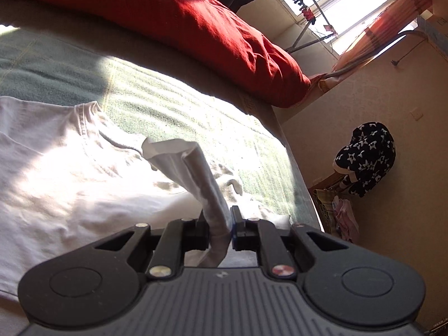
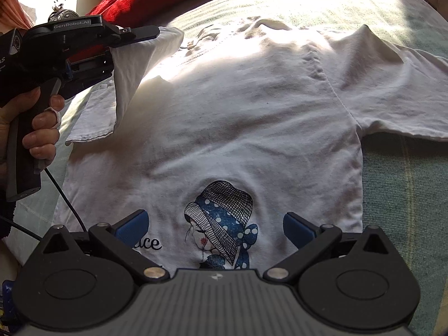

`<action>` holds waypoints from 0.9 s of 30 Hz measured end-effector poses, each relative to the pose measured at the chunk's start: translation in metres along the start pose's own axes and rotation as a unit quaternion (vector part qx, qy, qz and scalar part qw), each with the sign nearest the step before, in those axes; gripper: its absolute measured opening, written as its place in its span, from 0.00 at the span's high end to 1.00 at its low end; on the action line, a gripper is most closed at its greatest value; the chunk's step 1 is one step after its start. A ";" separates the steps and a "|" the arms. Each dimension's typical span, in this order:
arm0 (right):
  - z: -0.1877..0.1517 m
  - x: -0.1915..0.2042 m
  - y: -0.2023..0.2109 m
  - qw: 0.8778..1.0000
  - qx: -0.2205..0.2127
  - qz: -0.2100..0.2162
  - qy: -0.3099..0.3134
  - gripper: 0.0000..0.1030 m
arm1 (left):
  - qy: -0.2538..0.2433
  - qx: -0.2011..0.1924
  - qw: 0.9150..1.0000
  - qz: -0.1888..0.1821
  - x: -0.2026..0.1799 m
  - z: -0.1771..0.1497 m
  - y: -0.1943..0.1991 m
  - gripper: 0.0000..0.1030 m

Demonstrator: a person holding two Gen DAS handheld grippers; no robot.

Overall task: Fold clothes
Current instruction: 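Carry the shirt side across the body and lay it down with the left tool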

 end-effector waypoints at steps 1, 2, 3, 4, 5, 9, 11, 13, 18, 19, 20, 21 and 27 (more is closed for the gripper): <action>0.000 -0.001 0.000 1.000 0.000 -0.001 -0.001 0.00 | -0.002 0.002 1.000 0.004 0.000 -0.001 -0.002 0.89; -0.001 -0.002 0.000 1.000 0.000 -0.001 -0.002 0.00 | -0.005 0.004 1.000 0.008 0.001 -0.002 -0.005 0.89; -0.001 -0.003 -0.001 1.000 0.001 -0.002 -0.003 0.00 | -0.007 0.006 1.000 0.012 0.001 -0.003 -0.007 0.89; -0.002 -0.003 -0.001 1.000 0.002 -0.002 -0.004 0.00 | -0.009 0.008 1.000 0.014 0.001 -0.003 -0.010 0.88; -0.002 -0.004 -0.001 1.000 0.002 -0.002 -0.004 0.00 | -0.012 0.011 1.000 0.015 0.000 -0.004 -0.012 0.87; -0.005 -0.005 -0.003 1.000 0.005 -0.004 -0.003 0.00 | -0.040 0.021 0.999 0.013 -0.010 -0.006 -0.017 0.72; -0.006 -0.004 -0.005 1.000 0.008 -0.006 0.001 0.00 | -0.079 0.029 0.996 0.023 -0.019 -0.010 -0.020 0.66; -0.006 -0.003 -0.007 1.000 0.011 -0.009 0.006 0.00 | -0.118 0.038 0.992 0.034 -0.028 -0.013 -0.022 0.61; -0.008 0.000 -0.017 0.999 0.026 -0.018 0.024 0.00 | -0.240 0.055 0.967 0.067 -0.052 -0.029 -0.027 0.60; -0.008 0.001 -0.019 0.999 0.029 -0.022 0.029 0.00 | -0.264 0.057 0.960 0.072 -0.056 -0.034 -0.027 0.60; -0.008 0.002 -0.021 0.999 0.033 -0.027 0.035 0.00 | -0.280 0.059 0.955 0.074 -0.060 -0.037 -0.027 0.60; -0.008 0.003 -0.022 0.998 0.035 -0.032 0.037 0.00 | -0.288 0.060 0.953 0.074 -0.062 -0.039 -0.026 0.60; -0.006 0.008 -0.028 0.997 0.044 -0.060 0.022 0.00 | -0.300 0.066 0.949 0.072 -0.063 -0.041 -0.023 0.57</action>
Point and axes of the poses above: each gripper's, at about its wrist camera, not at the fingertips, and y roughly against the way its jaws point, x to its left, z to its top, the point moved 2 cm from there along -y, roughly the way its jaws point, and after that the axes turned 7 degrees about y, right-handed, at the moved point
